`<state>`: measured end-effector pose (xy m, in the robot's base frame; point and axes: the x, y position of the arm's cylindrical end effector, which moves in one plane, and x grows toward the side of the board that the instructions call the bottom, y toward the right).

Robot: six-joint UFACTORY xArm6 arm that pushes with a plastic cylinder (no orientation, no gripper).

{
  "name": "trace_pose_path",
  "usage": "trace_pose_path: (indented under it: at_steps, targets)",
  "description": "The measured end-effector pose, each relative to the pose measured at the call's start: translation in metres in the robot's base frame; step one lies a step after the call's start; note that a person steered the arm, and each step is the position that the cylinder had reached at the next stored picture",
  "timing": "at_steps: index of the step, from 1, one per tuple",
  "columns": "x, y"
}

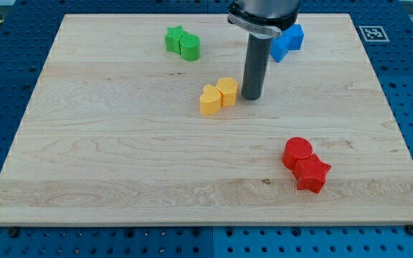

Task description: Point your arm to the red circle

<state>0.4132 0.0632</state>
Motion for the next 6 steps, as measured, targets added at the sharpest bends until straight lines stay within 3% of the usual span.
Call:
trace_pose_path:
  at_steps: [2,3,5,6]
  targets:
    - [0.0,-0.039]
    - [0.0,-0.026]
    - [0.023,0.073]
    - [0.065,0.094]
